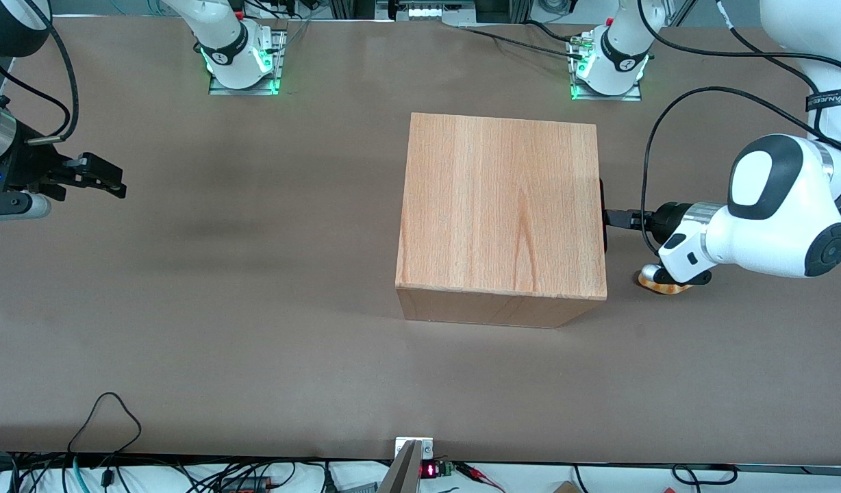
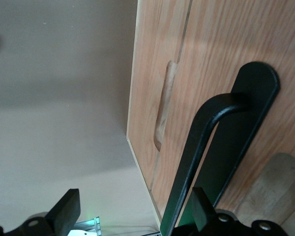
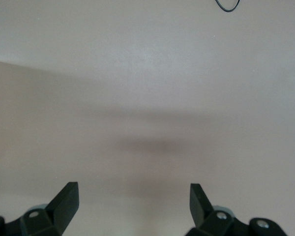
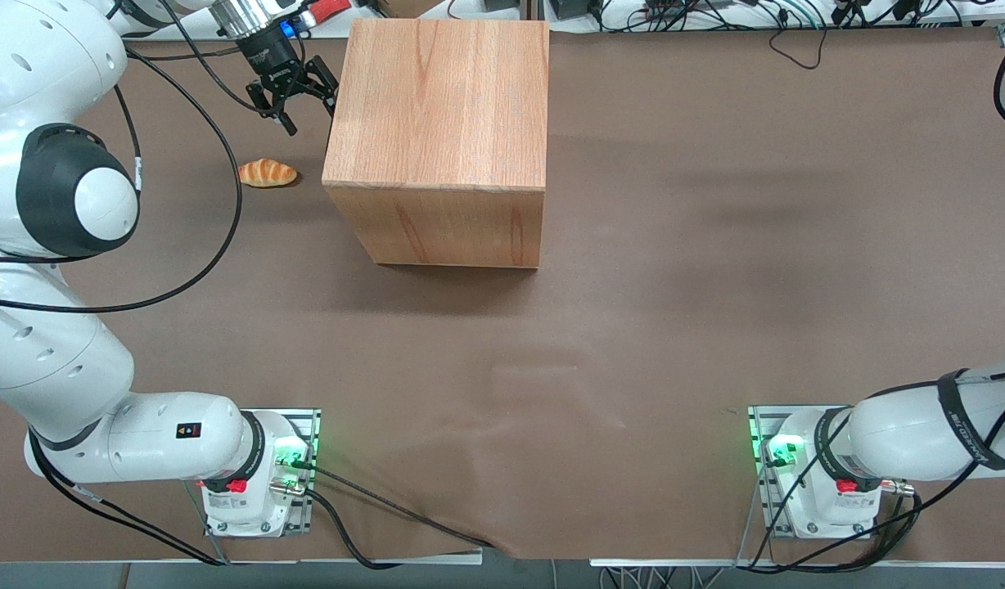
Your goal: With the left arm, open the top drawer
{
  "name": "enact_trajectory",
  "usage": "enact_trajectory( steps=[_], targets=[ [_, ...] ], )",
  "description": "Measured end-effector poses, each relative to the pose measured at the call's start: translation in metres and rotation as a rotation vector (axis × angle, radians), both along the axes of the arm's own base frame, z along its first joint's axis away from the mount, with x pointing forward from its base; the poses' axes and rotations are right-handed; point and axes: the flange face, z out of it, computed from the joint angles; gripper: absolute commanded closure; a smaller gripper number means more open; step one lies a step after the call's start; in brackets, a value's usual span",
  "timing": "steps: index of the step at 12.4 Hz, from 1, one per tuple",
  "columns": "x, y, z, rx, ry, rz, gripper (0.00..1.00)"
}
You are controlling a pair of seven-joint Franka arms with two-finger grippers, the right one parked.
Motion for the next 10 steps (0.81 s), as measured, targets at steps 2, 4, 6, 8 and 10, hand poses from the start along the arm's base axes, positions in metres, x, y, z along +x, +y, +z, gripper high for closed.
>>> enact_trajectory(
  steps=[2, 4, 6, 8, 10],
  targets=[
    [0.001, 0.0, -0.002, -0.002, -0.002, 0.003, 0.0],
    [0.003, 0.0, -0.006, -0.002, -0.009, 0.008, 0.0],
    [0.004, 0.0, -0.011, -0.002, -0.003, 0.009, 0.0],
    [0.006, 0.0, -0.015, -0.002, -0.008, 0.013, 0.0],
    [0.007, 0.0, -0.015, -0.002, -0.011, 0.014, 0.0]
  ],
)
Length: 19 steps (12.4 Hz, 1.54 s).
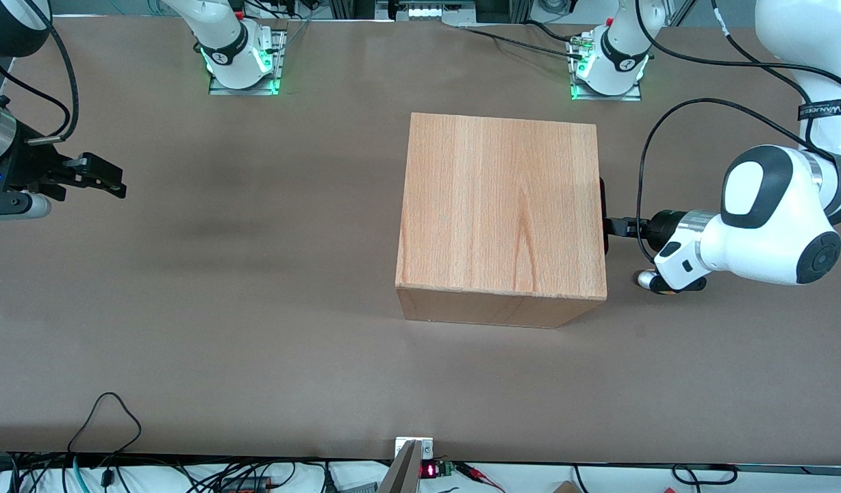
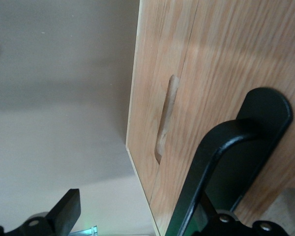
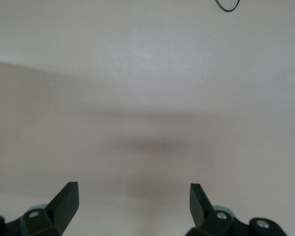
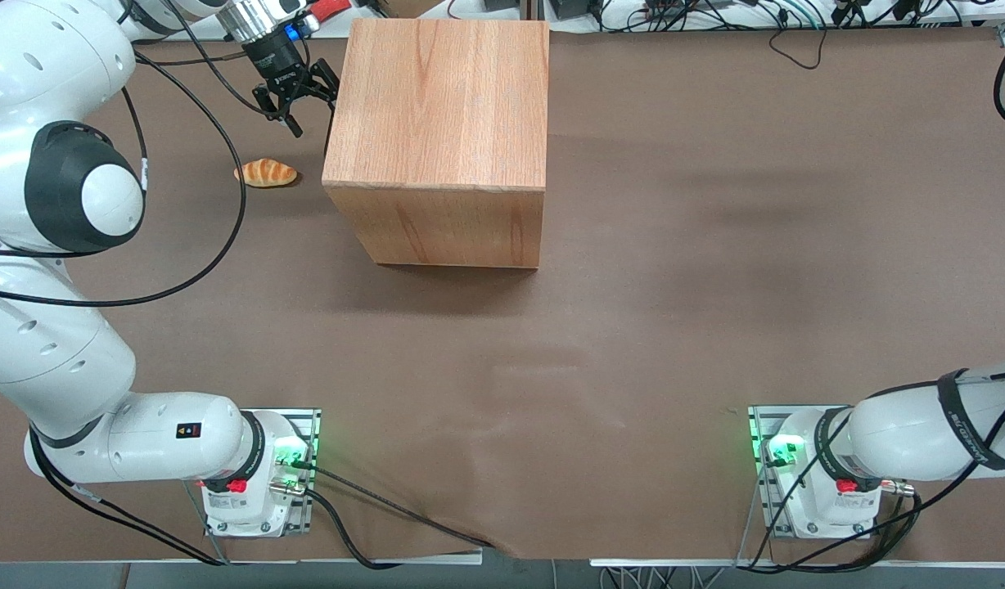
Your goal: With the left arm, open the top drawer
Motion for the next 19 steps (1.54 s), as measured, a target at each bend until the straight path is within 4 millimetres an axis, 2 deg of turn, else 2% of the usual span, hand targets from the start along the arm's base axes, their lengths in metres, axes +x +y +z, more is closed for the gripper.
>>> enact_trajectory(
  steps=[5, 9, 11, 19],
  targets=[
    [0.002, 0.002, -0.003, 0.0, 0.001, 0.004, 0.0],
    [0.013, 0.013, -0.016, 0.007, 0.003, 0.024, 0.0],
    [0.02, 0.018, -0.016, 0.013, -0.012, 0.025, 0.0],
    [0.028, 0.065, -0.013, 0.027, -0.021, 0.077, 0.0]
  ],
)
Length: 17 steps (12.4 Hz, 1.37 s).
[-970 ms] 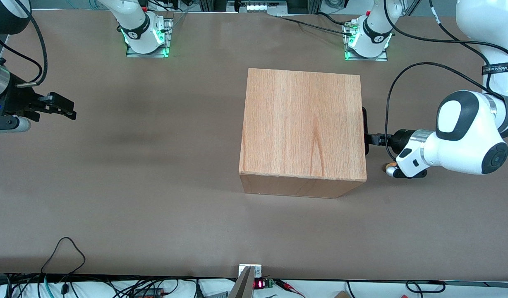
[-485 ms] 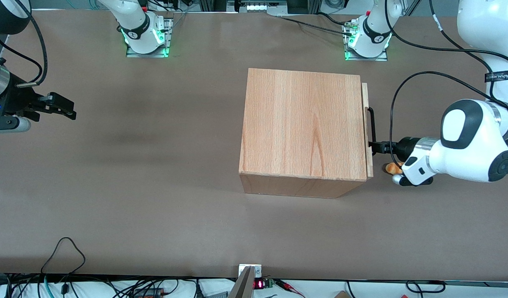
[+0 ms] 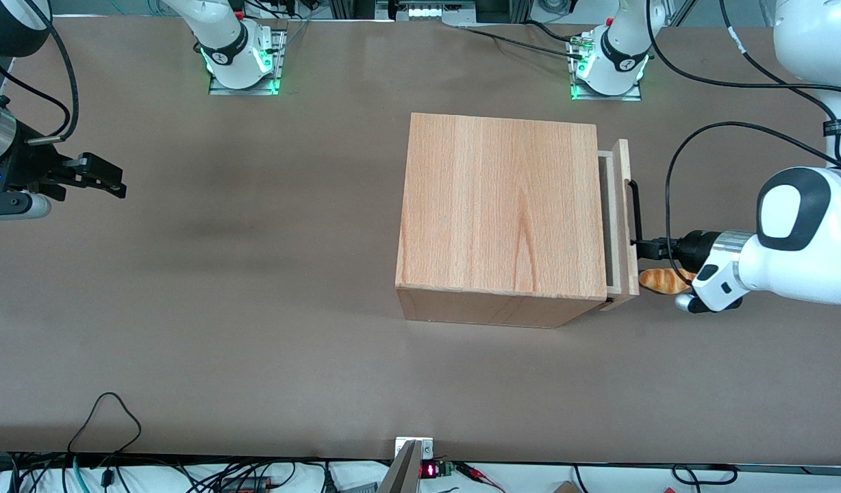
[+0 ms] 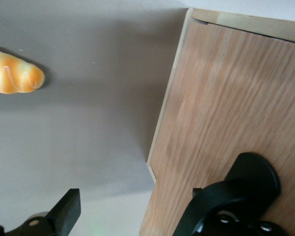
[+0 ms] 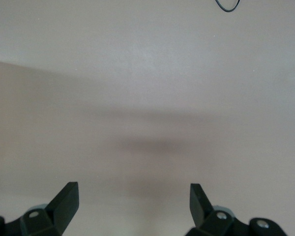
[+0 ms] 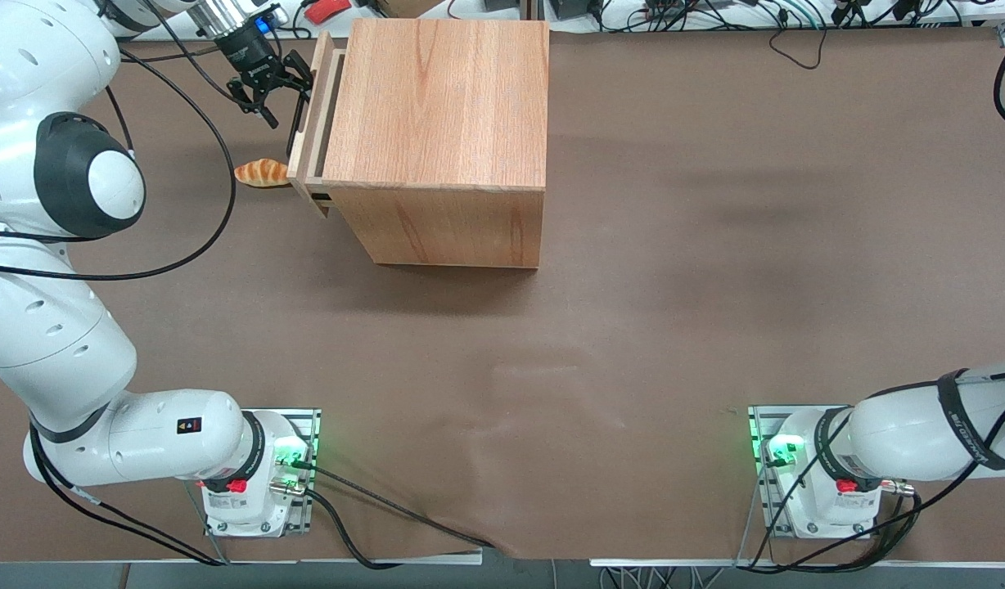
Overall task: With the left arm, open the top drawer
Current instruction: 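Pull the handle away from the cabinet with the left gripper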
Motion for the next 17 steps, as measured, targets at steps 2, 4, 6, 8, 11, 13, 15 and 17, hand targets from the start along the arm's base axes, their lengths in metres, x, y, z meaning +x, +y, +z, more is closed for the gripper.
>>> enact_trajectory(
  steps=[2, 4, 6, 8, 11, 13, 15, 17],
  targets=[
    [0.0, 0.014, 0.0, 0.004, 0.0, 0.011, 0.0],
    [-0.001, 0.03, 0.0, 0.004, 0.002, 0.032, 0.0],
    [-0.002, 0.047, 0.0, 0.002, 0.0, 0.049, 0.0],
    [-0.003, 0.063, 0.0, -0.001, -0.005, 0.059, 0.0],
    [-0.003, 0.073, 0.0, -0.001, -0.009, 0.068, 0.0],
    [-0.003, 0.074, 0.0, 0.0, -0.01, 0.068, 0.0],
    [-0.003, 0.08, 0.0, -0.002, -0.014, 0.073, 0.0],
    [-0.004, 0.09, 0.001, -0.003, -0.018, 0.084, 0.0]
  ],
)
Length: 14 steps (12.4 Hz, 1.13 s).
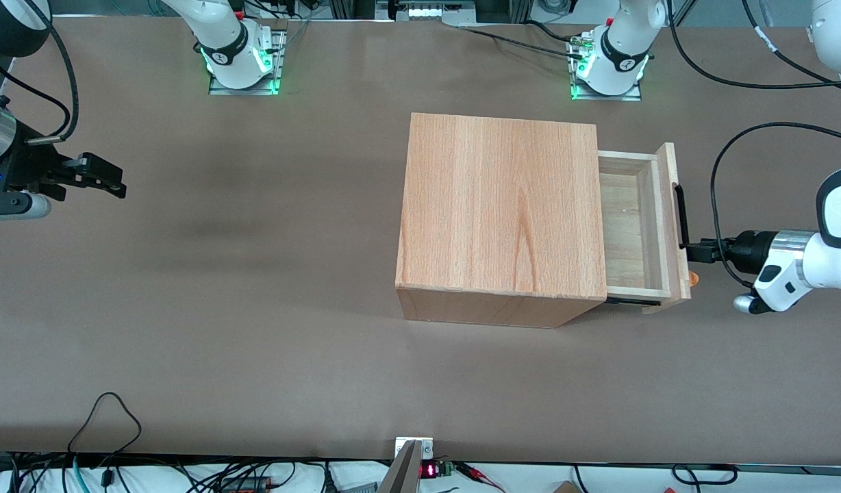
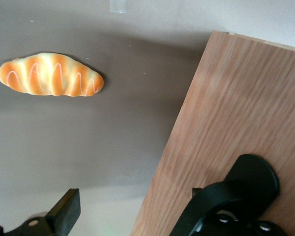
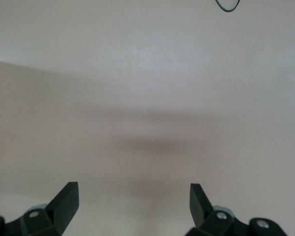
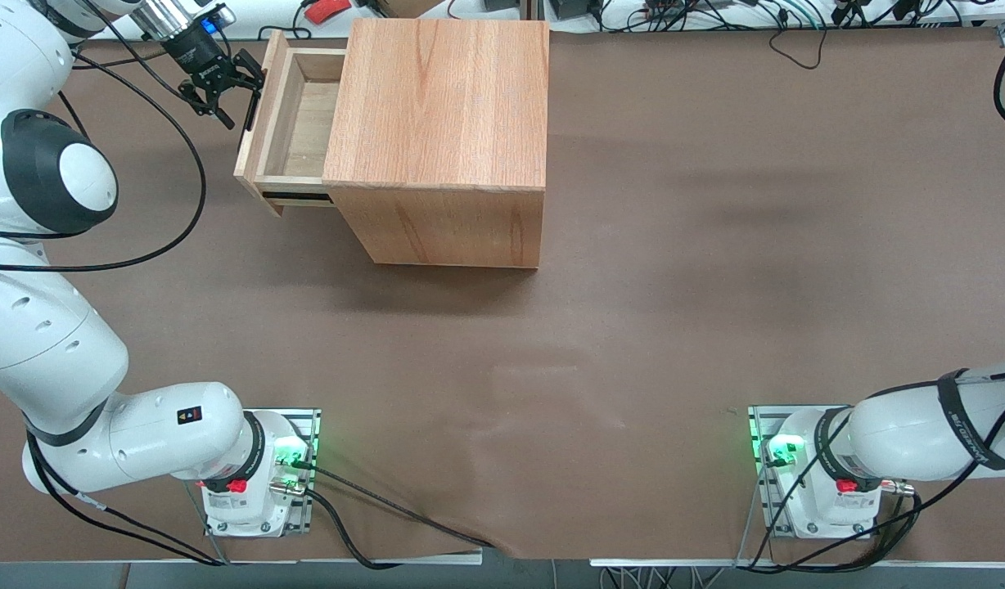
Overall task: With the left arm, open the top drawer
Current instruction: 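Pull the handle away from the cabinet with the left gripper, then pull the drawer further out with the left gripper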
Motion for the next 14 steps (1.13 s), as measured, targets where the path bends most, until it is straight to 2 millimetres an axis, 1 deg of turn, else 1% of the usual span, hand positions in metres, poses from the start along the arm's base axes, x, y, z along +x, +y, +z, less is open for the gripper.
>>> enact_trajectory(
  steps=[2, 4, 7, 11, 14],
  targets=[
    [0.0, 0.009, 0.0, 0.0, -0.004, 0.008, 0.0],
    [0.0, 0.013, 0.0, 0.002, -0.006, 0.011, 0.0],
    [-0.002, 0.027, 0.001, 0.006, -0.009, 0.028, 0.0],
    [-0.002, 0.032, 0.001, 0.007, -0.011, 0.034, 0.0],
    [-0.003, 0.044, 0.001, 0.008, -0.014, 0.05, 0.0]
  ],
)
